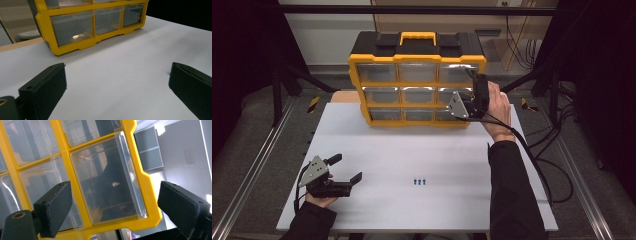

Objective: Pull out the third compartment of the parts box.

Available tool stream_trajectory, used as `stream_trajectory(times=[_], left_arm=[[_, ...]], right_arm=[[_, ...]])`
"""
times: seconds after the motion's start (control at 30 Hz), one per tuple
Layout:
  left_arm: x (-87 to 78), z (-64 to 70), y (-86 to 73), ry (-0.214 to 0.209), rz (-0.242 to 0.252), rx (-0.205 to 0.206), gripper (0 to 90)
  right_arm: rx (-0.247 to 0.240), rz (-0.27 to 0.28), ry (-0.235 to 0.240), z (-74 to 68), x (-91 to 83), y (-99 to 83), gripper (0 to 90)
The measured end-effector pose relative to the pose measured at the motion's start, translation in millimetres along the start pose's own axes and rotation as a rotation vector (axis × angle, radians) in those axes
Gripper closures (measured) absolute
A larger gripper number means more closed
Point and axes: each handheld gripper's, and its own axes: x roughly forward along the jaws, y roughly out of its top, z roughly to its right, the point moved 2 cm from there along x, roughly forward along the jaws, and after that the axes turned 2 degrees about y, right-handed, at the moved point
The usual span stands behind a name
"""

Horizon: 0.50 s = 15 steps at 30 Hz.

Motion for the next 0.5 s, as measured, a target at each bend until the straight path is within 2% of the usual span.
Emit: stream_trajectory(times=[0.03,0.5], left_arm=[[0.3,0.1,-0.1,0.0,-0.001,0.0,1.0],[0.6,0.2,-0.4,-0.001,-0.001,0.0,1.0]], right_arm=[[-0.023,0.003,-0.005,0.7,2.6,1.8,13.9],[-0.102,0.001,-0.044,0.0,17.6,7.3,22.2]])
